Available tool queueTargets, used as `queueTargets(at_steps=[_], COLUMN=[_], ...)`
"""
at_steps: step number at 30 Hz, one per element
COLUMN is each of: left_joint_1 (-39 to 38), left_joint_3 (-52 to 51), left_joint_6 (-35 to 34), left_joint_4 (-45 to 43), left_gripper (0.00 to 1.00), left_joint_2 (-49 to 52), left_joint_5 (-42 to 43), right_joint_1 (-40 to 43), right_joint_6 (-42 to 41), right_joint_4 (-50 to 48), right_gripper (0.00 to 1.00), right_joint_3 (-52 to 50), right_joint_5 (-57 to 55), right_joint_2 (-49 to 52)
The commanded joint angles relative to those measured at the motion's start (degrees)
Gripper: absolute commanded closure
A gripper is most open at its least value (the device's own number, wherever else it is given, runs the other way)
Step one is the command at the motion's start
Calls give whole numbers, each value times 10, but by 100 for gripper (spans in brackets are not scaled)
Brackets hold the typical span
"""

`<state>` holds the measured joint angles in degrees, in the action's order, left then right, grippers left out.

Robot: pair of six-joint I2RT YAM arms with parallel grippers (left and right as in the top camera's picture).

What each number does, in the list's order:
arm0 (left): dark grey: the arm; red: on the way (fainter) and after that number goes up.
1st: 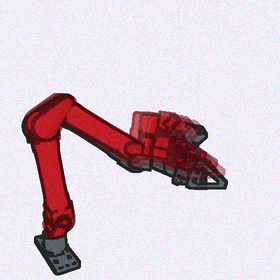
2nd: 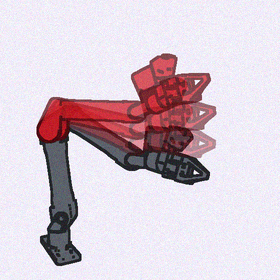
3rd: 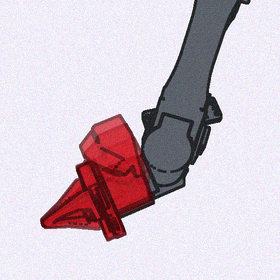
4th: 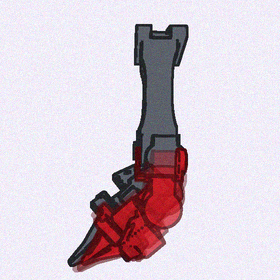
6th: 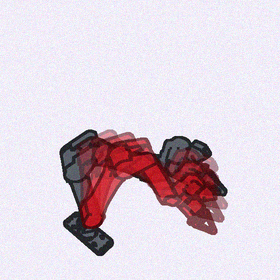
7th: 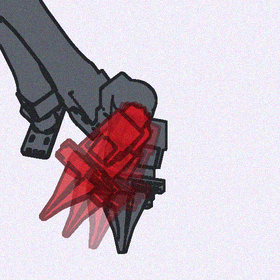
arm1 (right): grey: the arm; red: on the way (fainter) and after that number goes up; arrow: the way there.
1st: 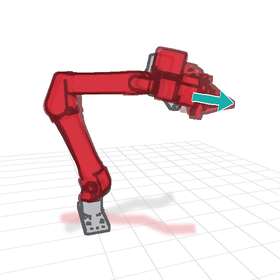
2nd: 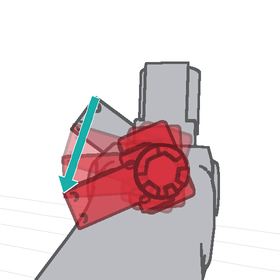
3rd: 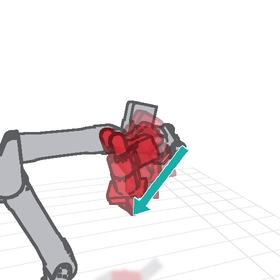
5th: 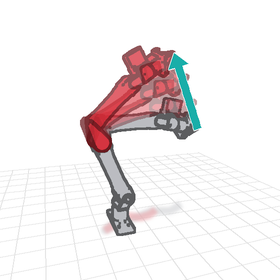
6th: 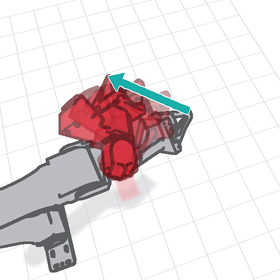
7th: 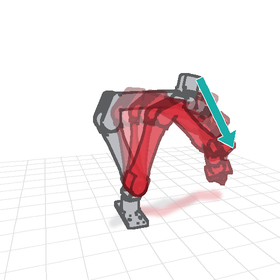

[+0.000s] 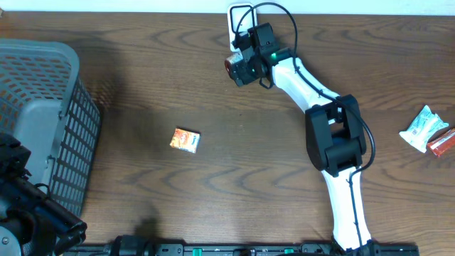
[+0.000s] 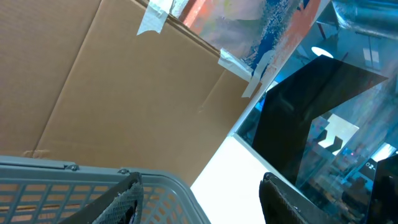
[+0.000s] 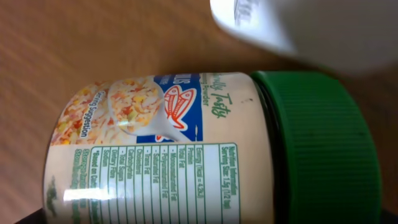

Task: Scan the item barcode
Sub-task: 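Rotate the jar under the scanner to show its label, then carry the jar to the table's right edge and release it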

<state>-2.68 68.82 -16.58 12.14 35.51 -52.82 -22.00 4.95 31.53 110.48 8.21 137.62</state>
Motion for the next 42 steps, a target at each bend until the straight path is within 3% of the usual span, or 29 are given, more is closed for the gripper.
queueTargets(at_steps=[1,10,18,31,42], left_joint_1=[-1,-1,-1,-1,-1], left_joint_3=[-1,-1,-1,-1,-1], left_joint_6=[-2,-2,-2,-2,-2], left_joint_4=[-2,-2,-2,-2,-2], left_gripper=[39,39,39,39,39], left_joint_2=[-1,-1,-1,-1,-1], left_joint_5=[-2,-2,-2,-2,-2], right_joint_1=[3,41,130,328,515], right_joint_6=[-6,-3,-92,-131,-183], right_joint_4=[37,258,398,419,359], right_gripper=[24,28,23,19,18], right_joint_3=[1,1,-3,-8,-8], right_joint_5=[-40,-159,-180,-281,-252], right_joint_2=[-82,-201,-221,-220,-212])
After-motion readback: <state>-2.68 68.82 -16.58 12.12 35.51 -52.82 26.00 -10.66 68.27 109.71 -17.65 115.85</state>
